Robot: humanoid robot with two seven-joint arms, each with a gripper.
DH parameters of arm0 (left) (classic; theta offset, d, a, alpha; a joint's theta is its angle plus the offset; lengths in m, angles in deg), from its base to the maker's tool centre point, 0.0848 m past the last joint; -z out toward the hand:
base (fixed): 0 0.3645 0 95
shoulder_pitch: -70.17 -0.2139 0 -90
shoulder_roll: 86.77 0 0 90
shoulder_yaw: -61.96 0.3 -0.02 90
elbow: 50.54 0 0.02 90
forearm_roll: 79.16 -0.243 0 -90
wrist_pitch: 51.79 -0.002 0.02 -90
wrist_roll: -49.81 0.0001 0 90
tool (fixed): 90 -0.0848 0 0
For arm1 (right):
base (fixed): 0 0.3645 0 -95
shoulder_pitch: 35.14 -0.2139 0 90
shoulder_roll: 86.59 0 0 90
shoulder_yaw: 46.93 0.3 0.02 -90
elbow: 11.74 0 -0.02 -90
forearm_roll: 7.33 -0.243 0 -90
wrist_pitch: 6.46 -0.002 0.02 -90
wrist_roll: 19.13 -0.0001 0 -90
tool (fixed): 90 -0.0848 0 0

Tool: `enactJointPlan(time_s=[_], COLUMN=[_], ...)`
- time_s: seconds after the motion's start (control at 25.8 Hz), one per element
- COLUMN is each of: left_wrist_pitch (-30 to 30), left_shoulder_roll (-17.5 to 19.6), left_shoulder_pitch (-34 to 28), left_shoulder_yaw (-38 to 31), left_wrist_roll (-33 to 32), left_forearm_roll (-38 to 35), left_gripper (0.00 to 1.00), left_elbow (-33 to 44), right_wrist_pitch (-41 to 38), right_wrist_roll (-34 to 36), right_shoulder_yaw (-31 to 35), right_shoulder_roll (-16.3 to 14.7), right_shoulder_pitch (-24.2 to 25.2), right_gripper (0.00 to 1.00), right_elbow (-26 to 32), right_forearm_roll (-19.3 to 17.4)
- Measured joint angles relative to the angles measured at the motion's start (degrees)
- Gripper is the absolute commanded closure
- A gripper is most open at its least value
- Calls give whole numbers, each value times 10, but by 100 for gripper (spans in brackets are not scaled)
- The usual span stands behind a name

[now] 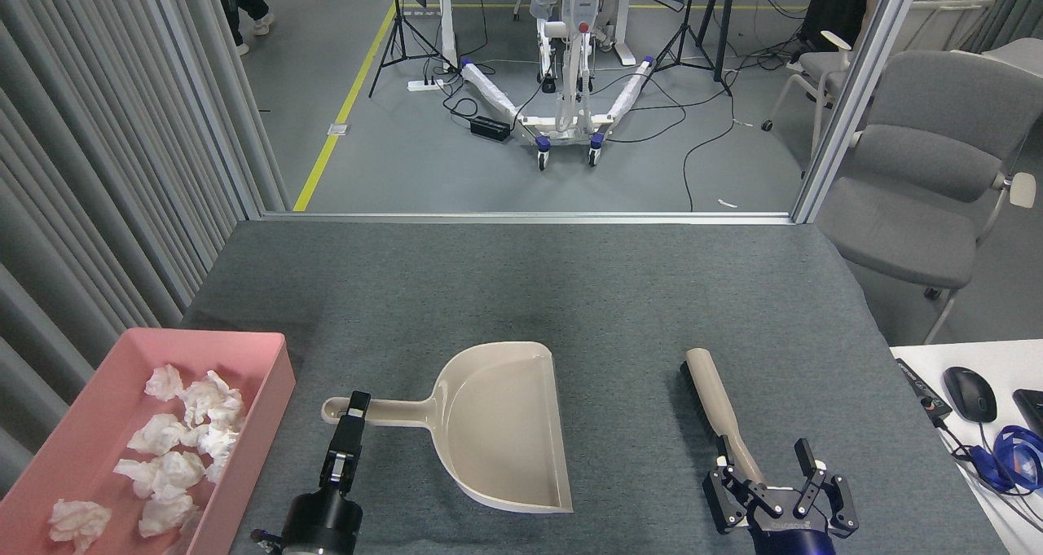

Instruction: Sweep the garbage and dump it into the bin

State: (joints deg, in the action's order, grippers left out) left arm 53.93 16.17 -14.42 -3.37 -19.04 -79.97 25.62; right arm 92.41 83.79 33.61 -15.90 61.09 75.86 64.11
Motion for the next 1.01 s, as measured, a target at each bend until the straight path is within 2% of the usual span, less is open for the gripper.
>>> enactJointPlan(time_s=[0.31, 0.78, 0.82, 0.85, 0.89, 1.01], left_wrist_pitch=[5, 39, 39, 39, 38, 33], left_shoulder_roll=[-36, -48, -48, -48, -49, -55], left_shoulder_pitch=[35, 61, 62, 63, 64, 71], left_shoulder_yaw=[0, 0, -1, -1, -1, -1], left_wrist_roll=[5, 3, 3, 3, 3, 5], left_forearm_roll=[-2, -21, -27, -31, -34, -35], left_gripper=[100, 100, 93, 44, 0, 0], left_elbow=[-67, -136, -140, -144, -149, -168], right_wrist_pitch=[1, 1, 1, 1, 1, 1], right_wrist_roll=[-2, -3, -3, -3, -3, -3], right_shoulder_yaw=[2, 19, 21, 23, 25, 28], right_shoulder_roll=[6, 13, 13, 13, 13, 13], right_shoulder_pitch=[0, 3, 3, 3, 3, 4], right_gripper=[2, 2, 2, 2, 2, 2], right_elbow=[16, 29, 29, 29, 29, 29], right_forearm_roll=[7, 22, 22, 22, 22, 22])
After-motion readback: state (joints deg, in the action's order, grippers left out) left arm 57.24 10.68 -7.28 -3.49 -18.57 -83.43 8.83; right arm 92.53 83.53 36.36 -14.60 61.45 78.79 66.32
